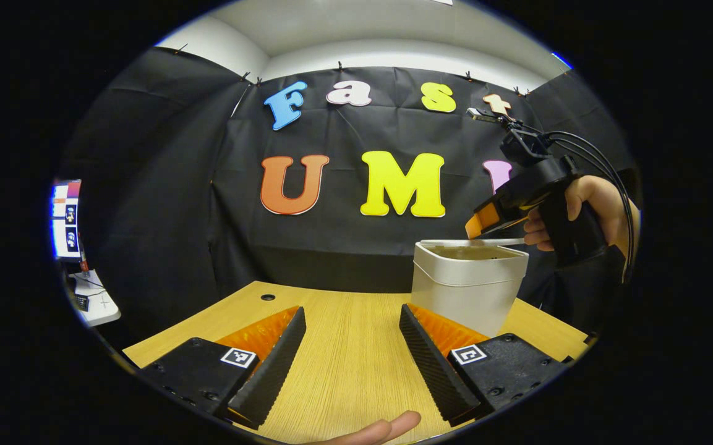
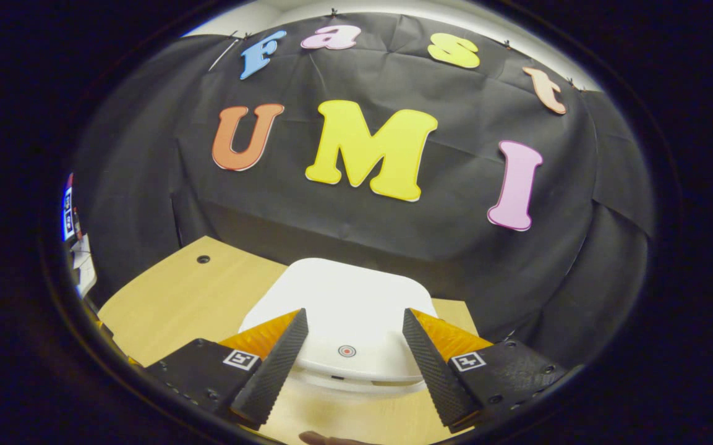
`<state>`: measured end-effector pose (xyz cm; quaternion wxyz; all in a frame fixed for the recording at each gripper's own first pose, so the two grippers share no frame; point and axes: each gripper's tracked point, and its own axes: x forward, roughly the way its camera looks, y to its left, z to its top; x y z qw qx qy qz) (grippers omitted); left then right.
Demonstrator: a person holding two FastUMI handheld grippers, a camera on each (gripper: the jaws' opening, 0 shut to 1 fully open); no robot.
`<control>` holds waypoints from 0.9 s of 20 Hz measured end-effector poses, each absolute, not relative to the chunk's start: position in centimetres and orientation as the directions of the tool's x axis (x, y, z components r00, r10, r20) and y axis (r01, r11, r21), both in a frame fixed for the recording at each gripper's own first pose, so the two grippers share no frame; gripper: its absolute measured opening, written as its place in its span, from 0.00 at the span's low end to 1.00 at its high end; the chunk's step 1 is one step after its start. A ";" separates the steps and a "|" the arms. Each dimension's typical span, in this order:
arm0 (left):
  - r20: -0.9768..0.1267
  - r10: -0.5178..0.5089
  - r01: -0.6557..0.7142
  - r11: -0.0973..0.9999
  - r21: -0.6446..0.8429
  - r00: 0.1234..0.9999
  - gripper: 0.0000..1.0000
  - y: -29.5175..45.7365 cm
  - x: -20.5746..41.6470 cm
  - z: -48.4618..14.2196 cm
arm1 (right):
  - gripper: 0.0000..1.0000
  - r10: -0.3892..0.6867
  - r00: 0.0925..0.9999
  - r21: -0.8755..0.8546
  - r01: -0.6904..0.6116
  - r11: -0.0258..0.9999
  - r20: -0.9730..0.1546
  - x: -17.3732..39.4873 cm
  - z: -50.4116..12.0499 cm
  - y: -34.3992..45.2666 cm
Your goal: Press the lid of the desktop garbage bin to open it, pick up the crumpled paper on the desktop and throw it into the bin, then pick up the pop can on the desktop and drop it into the bin, and finally close the garbage bin lid.
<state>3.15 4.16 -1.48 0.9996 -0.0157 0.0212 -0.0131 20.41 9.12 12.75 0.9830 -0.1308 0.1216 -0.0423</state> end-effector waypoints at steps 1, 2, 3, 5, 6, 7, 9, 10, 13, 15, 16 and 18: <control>-0.039 -0.024 0.023 0.999 -0.028 0.999 0.98 4.2 3.0 -1.4 | 0.96 -0.111 0.967 -0.268 0.047 0.962 -0.228 20.3 12.5 9.2; -0.039 -0.024 0.023 0.999 -0.026 0.999 0.98 4.2 3.0 -1.4 | 0.96 -0.106 0.968 -0.269 0.042 0.962 -0.228 20.2 12.3 9.2; -0.037 -0.027 0.026 0.999 -0.027 0.999 0.98 4.2 3.0 -1.4 | 0.96 -0.103 0.967 -0.266 0.038 0.963 -0.233 20.1 12.0 9.2; -0.046 -0.033 0.031 0.999 -0.034 0.998 0.98 4.0 3.2 -1.7 | 0.99 -0.099 0.962 -0.249 0.035 0.968 -0.253 20.2 11.0 9.0; -0.054 -0.034 0.032 0.999 -0.038 0.998 0.98 4.0 3.2 -1.9 | 0.96 -0.098 0.960 -0.243 0.033 0.969 -0.261 20.2 10.7 9.0; -0.057 -0.032 0.030 0.999 -0.040 0.998 0.99 4.3 3.2 -2.0 | 0.96 -0.100 0.958 -0.242 0.033 0.970 -0.268 20.1 10.6 9.0; -0.058 -0.029 0.027 0.999 -0.040 0.998 0.98 4.3 3.3 -1.9 | 0.97 -0.100 0.958 -0.229 0.038 0.973 -0.269 20.2 10.4 9.0; -0.059 -0.031 0.029 0.999 -0.040 0.998 0.98 4.2 3.3 -2.0 | 0.96 -0.096 0.957 -0.227 0.032 0.973 -0.273 20.0 10.2 9.2; -0.061 -0.033 0.030 0.999 -0.039 0.998 0.98 4.4 3.3 -2.1 | 0.95 -0.094 0.956 -0.235 0.027 0.972 -0.278 19.9 9.9 9.2; -0.072 -0.029 0.026 0.999 -0.042 0.997 0.98 4.4 3.4 -2.4 | 0.95 -0.086 0.950 -0.192 0.028 0.981 -0.301 19.7 9.2 9.0; -0.076 -0.031 0.028 0.999 -0.046 0.997 0.99 4.4 3.5 -2.5 | 0.96 -0.077 0.945 -0.138 0.034 0.990 -0.318 19.6 9.0 9.0; -0.088 -0.034 0.029 0.998 -0.054 0.996 0.99 4.2 3.7 -2.9 | 0.96 -0.066 0.941 -0.125 0.026 0.992 -0.331 19.5 8.7 8.9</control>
